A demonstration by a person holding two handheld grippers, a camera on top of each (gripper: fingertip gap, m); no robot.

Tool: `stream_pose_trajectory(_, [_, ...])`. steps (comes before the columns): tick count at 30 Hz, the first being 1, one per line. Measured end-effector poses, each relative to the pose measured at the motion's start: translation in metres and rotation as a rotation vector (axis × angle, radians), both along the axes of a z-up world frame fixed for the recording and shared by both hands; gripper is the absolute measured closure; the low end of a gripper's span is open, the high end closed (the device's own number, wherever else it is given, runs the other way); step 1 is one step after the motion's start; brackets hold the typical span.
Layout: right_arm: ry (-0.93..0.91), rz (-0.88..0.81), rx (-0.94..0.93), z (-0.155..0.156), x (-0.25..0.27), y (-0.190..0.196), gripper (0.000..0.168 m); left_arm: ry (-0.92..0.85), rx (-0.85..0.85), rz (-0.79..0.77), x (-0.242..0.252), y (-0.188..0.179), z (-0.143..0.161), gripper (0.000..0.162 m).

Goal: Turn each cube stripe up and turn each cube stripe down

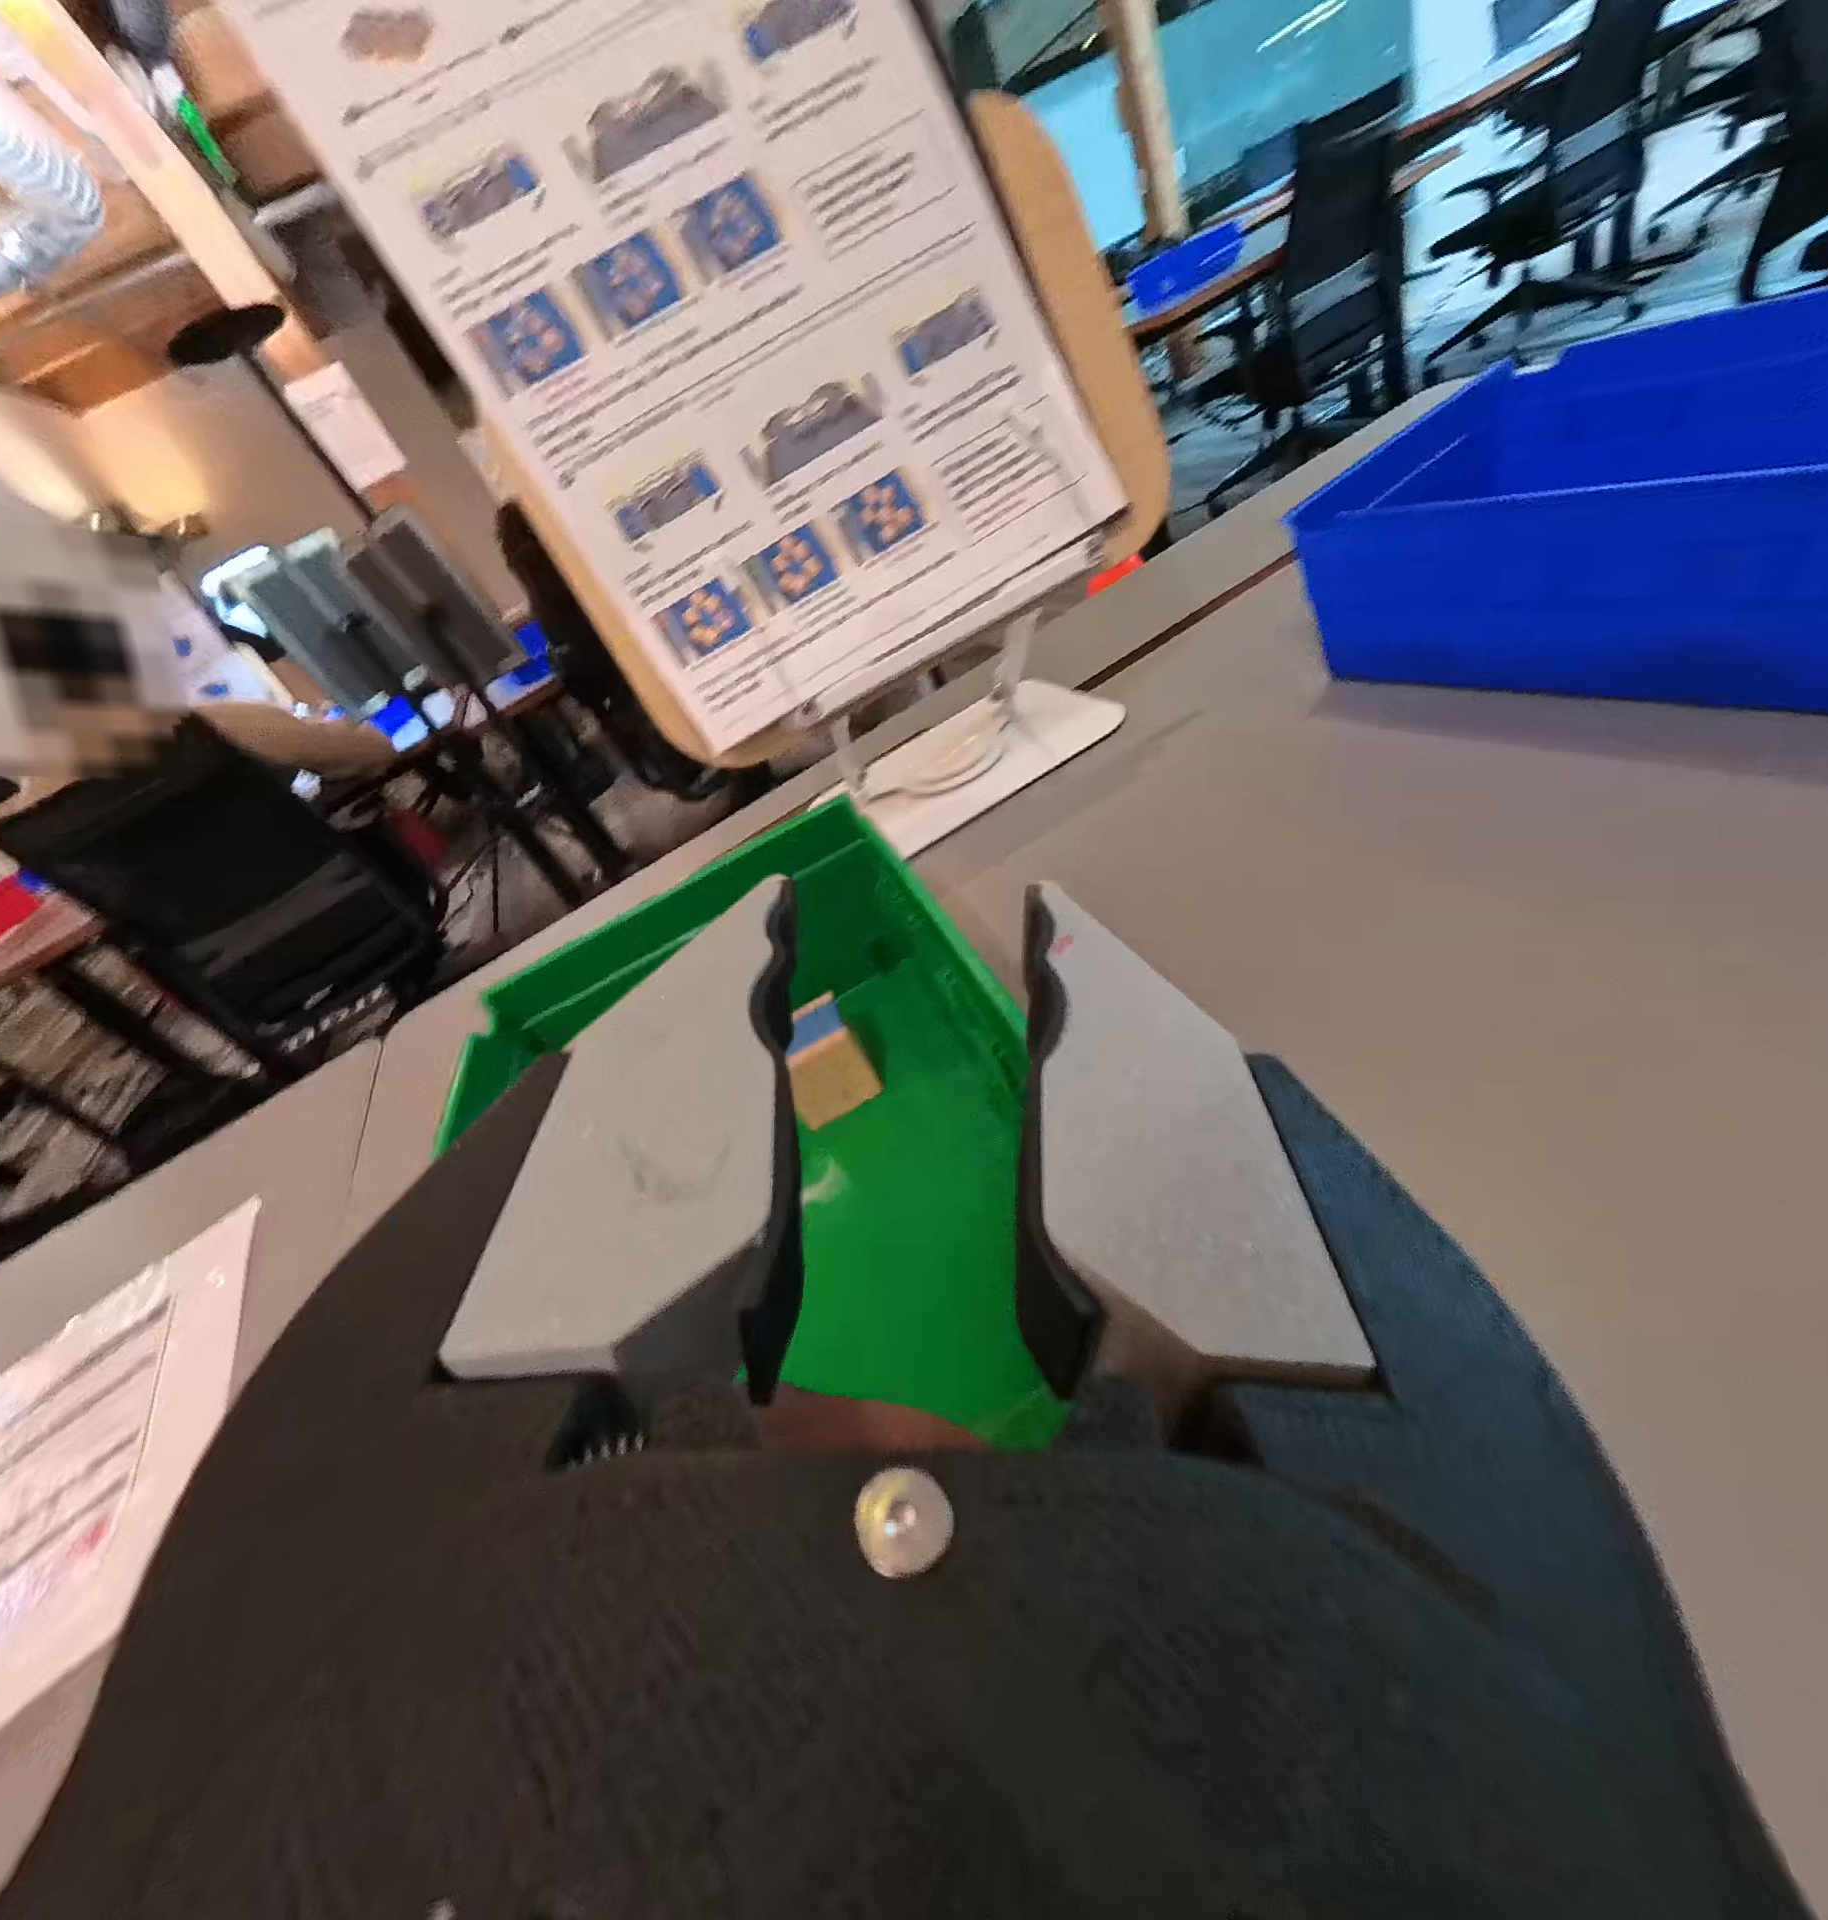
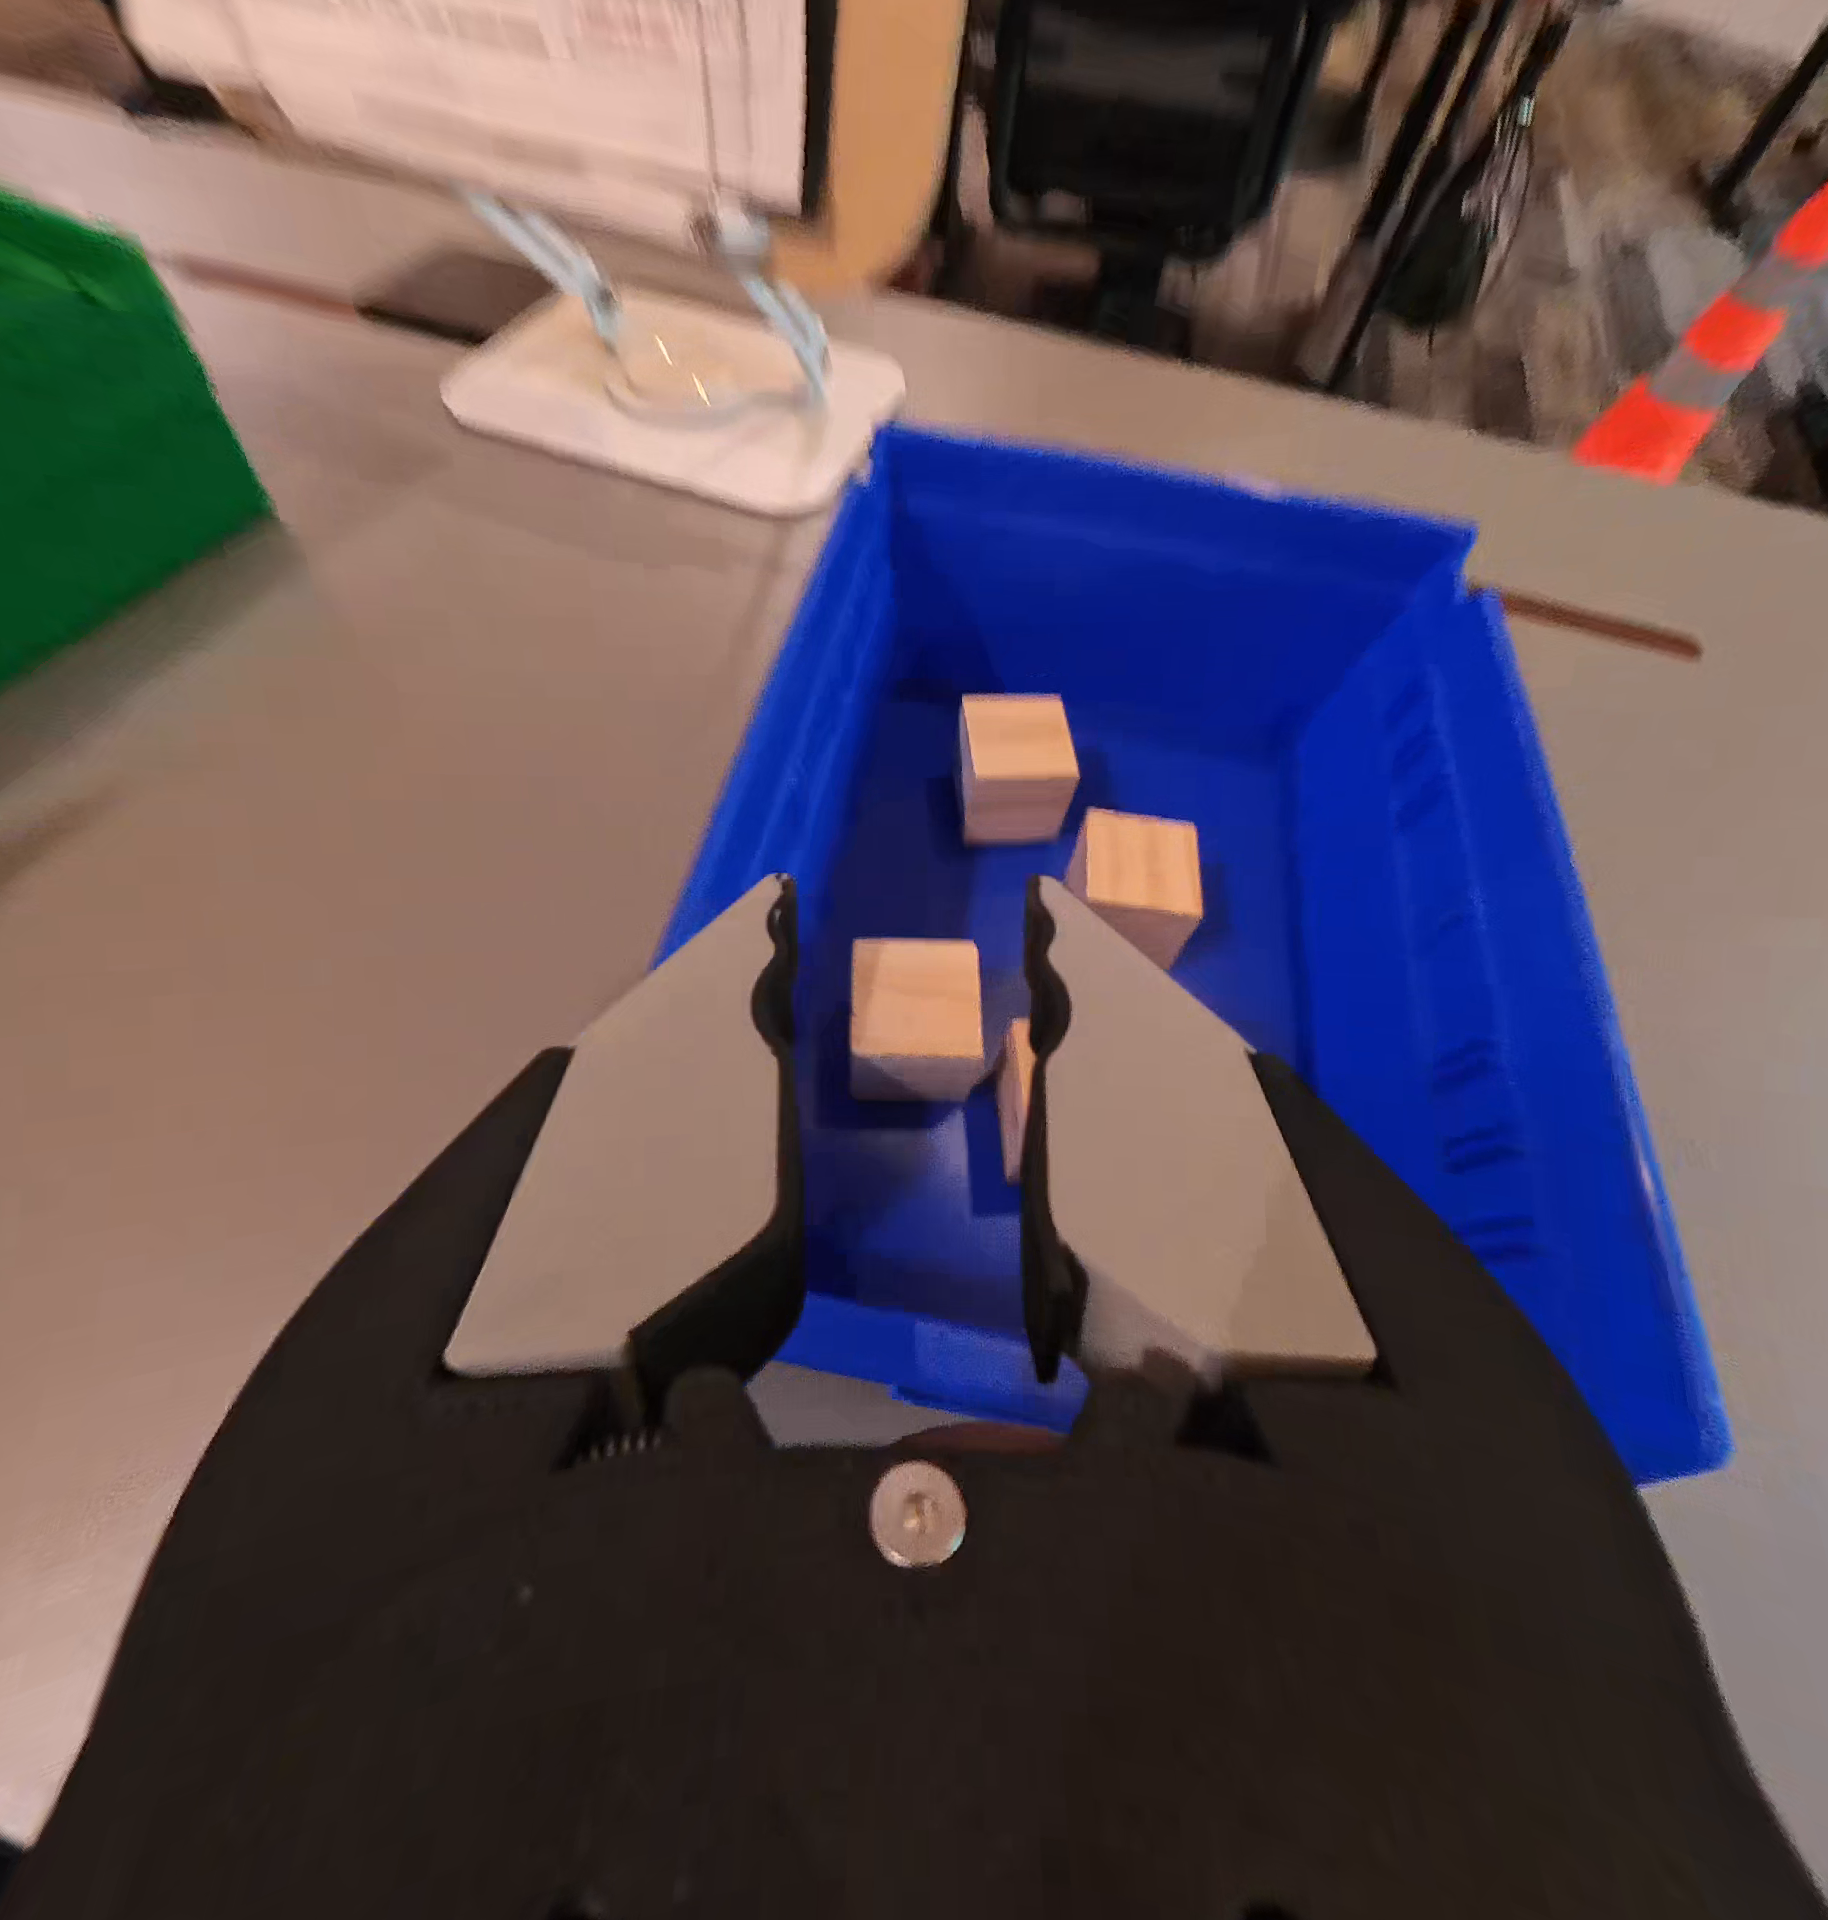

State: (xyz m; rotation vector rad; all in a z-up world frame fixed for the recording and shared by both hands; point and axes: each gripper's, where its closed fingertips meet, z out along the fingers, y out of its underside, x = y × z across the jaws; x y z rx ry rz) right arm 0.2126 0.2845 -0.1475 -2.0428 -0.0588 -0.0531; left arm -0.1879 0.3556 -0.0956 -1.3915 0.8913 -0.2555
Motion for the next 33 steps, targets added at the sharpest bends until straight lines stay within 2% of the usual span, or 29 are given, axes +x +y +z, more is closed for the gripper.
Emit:
stream_pose_trajectory(1, [0.021, 0.017, 0.054, 0.014, -0.005, -0.004, 0.127, -0.004, -0.027, 0.023, -0.007, 0.006, -0.002, 0.121])
stream_pose_trajectory(5, [0.034, 0.074, 0.206, 0.055, -0.022, -0.017, 0.128, -0.034, -0.155, 0.062, -0.018, 0.044, -0.001, 0.121])
stream_pose_trajectory(7, [0.019, 0.073, 0.23, 0.064, -0.025, -0.021, 0.128, 0.036, -0.237, 0.099, -0.019, 0.074, -0.009, 0.113])
stream_pose_trajectory(11, [-0.023, 0.096, 0.232, 0.069, -0.035, -0.026, 0.128, 0.239, -0.432, 0.155, -0.018, 0.132, -0.049, 0.107])
stream_pose_trajectory(15, [-0.044, 0.107, 0.234, 0.07, -0.039, -0.026, 0.127, 0.373, -0.644, 0.044, 0.003, 0.146, -0.089, 0.099])
stream_pose_trajectory(20, [-0.05, 0.113, 0.21, 0.063, -0.039, -0.022, 0.127, 0.421, -0.8, 0.136, 0.01, 0.172, -0.118, 0.094])
stream_pose_trajectory(26, [-0.062, 0.114, 0.21, 0.063, -0.04, -0.02, 0.127, 0.518, -0.847, 0.275, 0.009, 0.192, -0.162, 0.098])
stream_pose_trajectory(27, [-0.064, 0.113, 0.211, 0.064, -0.04, -0.021, 0.127, 0.518, -0.852, 0.276, 0.01, 0.193, -0.168, 0.111])
stream_pose_trajectory(28, [-0.066, 0.113, 0.213, 0.065, -0.04, -0.022, 0.127, 0.512, -0.844, 0.284, 0.01, 0.195, -0.171, 0.115])
stream_pose_trajectory(31, [-0.067, 0.112, 0.222, 0.068, -0.038, -0.025, 0.127, 0.476, -0.793, 0.284, 0.009, 0.199, -0.161, 0.116])
stream_pose_trajectory(33, [-0.056, 0.119, 0.23, 0.07, -0.039, -0.027, 0.127, 0.431, -0.715, 0.279, 0.007, 0.2, -0.137, 0.116])
